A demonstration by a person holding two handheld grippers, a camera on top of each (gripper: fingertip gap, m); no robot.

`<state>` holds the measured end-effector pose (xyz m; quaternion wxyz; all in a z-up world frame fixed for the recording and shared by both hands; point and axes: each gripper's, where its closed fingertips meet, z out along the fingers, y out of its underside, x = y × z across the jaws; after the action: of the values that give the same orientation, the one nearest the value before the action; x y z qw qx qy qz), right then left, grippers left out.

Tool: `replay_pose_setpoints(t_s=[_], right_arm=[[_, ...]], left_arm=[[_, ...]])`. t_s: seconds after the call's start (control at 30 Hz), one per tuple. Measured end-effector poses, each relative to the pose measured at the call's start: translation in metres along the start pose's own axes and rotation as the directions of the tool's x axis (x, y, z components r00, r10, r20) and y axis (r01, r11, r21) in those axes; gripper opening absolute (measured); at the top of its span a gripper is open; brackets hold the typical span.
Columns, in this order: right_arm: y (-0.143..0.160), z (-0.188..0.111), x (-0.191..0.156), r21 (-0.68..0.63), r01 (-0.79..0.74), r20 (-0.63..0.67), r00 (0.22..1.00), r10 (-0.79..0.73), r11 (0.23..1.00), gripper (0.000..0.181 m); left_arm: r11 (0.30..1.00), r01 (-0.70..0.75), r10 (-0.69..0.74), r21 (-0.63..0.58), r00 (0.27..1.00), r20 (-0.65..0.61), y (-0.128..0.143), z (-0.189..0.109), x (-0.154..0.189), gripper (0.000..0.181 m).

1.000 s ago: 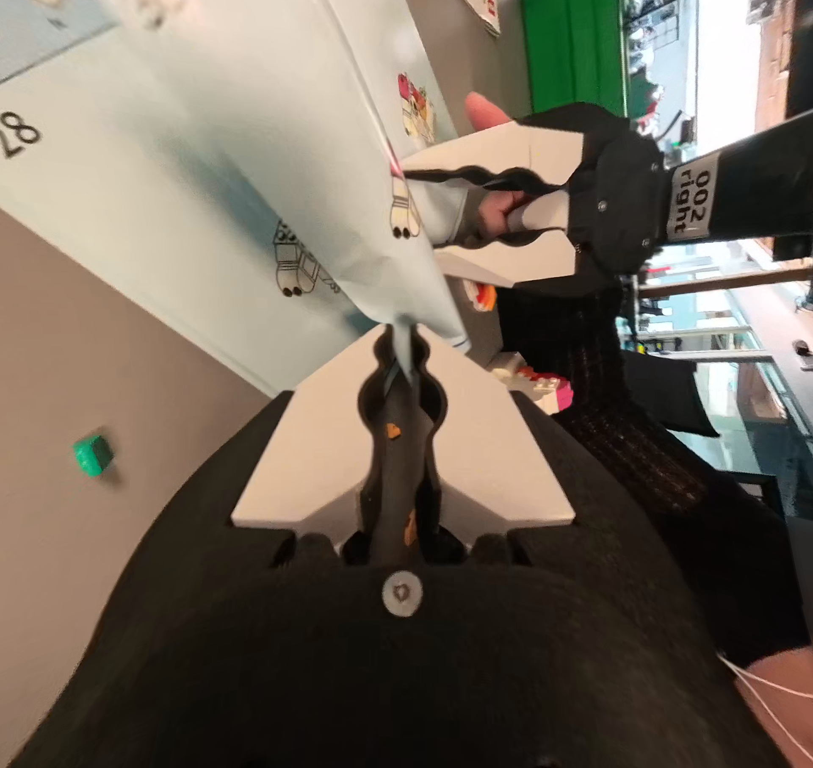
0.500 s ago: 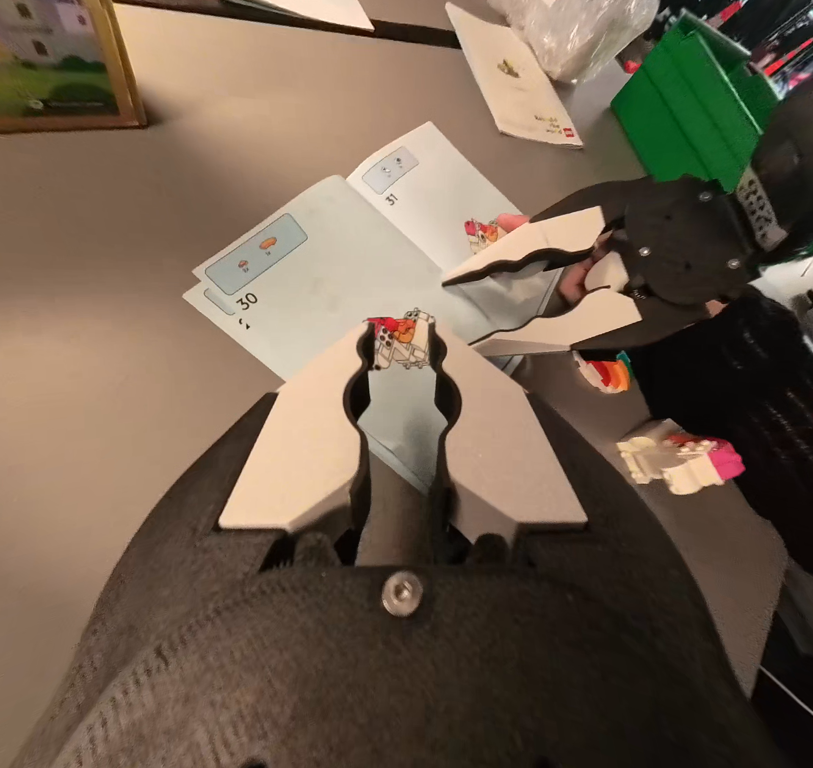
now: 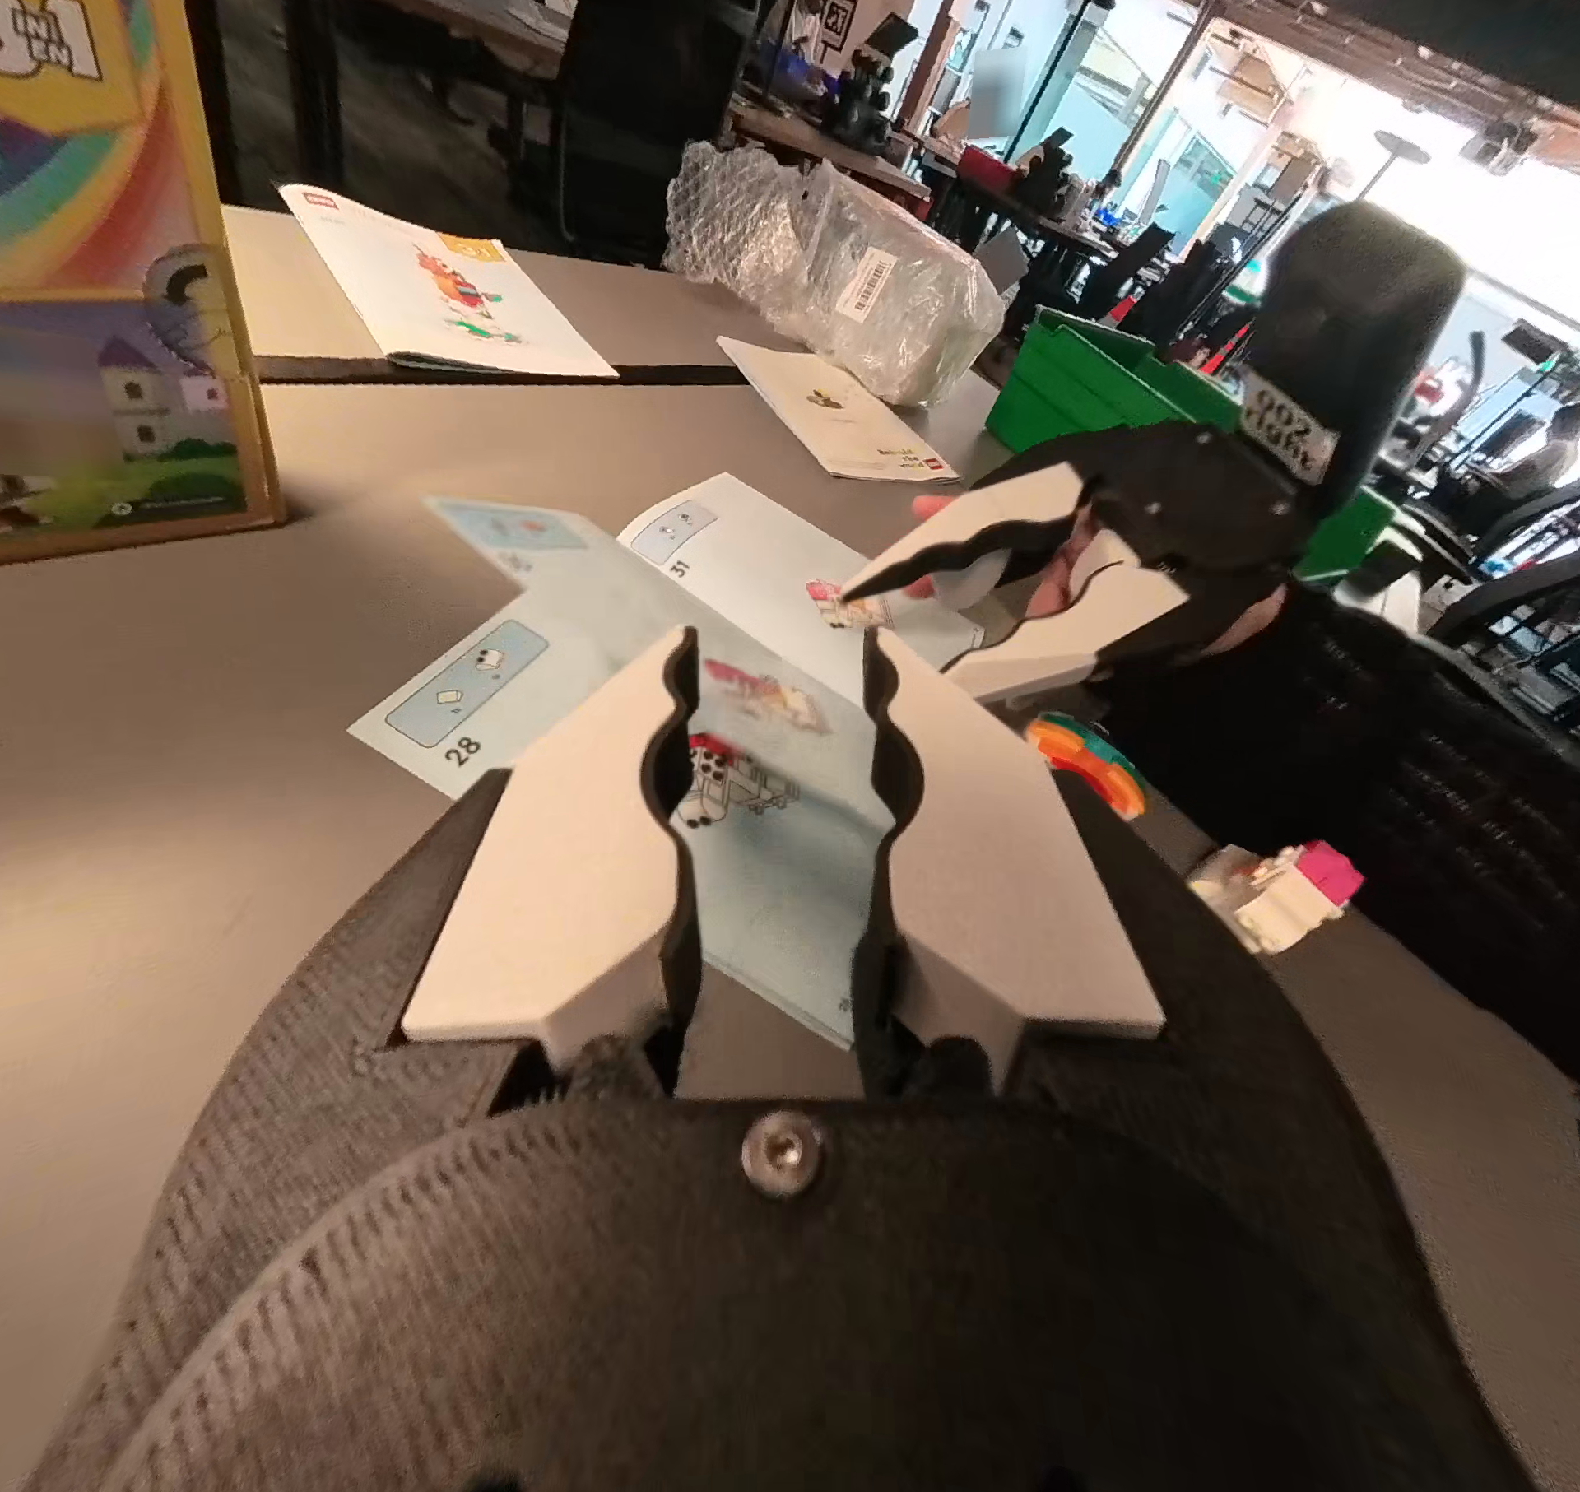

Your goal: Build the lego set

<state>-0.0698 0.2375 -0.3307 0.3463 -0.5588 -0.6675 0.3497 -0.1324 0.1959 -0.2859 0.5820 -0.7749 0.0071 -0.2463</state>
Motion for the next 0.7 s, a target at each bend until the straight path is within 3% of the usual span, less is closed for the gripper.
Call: replay_pose_setpoints(t_s=[0.3,0.47,0.7], right_arm=[[-0.01,-0.091,-0.007,0.239,0.03,-0.111,0.994,-0.003,0.971,0.044],[0.003,-0.118,-0.022,0.312,0.035,-0.177,0.984,0.022,0.949,0.044],[0.017,-0.12,-0.061,0.304,-0.033,0.06,0.998,0.015,0.952,0.047]], left_arm=[[0.994,-0.104,0.103,-0.014,0.992,-0.066,0.007,-0.009,0.018,0.037],[0.99,-0.118,0.124,0.077,0.99,-0.072,-0.008,-0.019,0.026,0.038],[0.978,-0.162,0.171,0.131,0.983,-0.059,-0.014,-0.022,0.034,0.039]])
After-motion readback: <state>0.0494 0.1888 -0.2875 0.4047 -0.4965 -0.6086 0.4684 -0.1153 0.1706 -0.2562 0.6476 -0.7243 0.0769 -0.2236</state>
